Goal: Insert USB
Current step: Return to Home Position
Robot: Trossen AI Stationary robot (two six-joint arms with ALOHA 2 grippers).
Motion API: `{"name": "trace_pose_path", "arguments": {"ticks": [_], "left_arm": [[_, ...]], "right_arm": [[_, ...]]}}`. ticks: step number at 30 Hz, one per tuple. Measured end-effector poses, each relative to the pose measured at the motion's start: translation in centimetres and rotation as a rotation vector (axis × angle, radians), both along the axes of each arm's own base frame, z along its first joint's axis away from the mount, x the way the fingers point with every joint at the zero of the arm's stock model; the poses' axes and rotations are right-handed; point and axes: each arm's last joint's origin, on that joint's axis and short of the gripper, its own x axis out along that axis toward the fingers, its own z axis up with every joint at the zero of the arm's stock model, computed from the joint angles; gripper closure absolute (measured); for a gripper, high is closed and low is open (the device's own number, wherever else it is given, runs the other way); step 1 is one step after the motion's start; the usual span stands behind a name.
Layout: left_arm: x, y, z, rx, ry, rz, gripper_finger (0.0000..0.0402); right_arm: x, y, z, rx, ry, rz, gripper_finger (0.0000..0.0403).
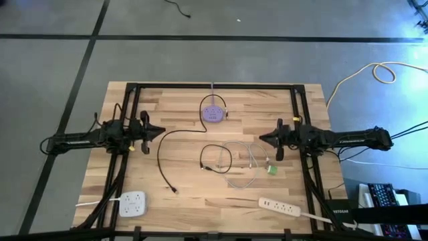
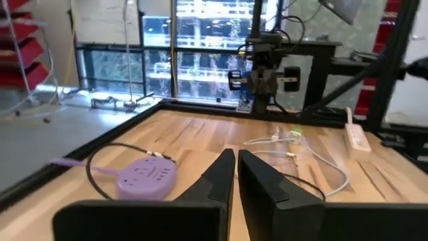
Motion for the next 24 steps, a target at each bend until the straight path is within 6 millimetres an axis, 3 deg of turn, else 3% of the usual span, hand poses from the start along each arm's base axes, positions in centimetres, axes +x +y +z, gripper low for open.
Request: {"name": "trace_pose_path", "arguments": {"ticks": [24], "left_arm": [[0.00,-0.01,-0.04,0.014,0.008,-0.002,0.0396]], "right_arm": [[-0.06,0.08,-0.32,0.008,0.033,0.026,0.0402]]}}
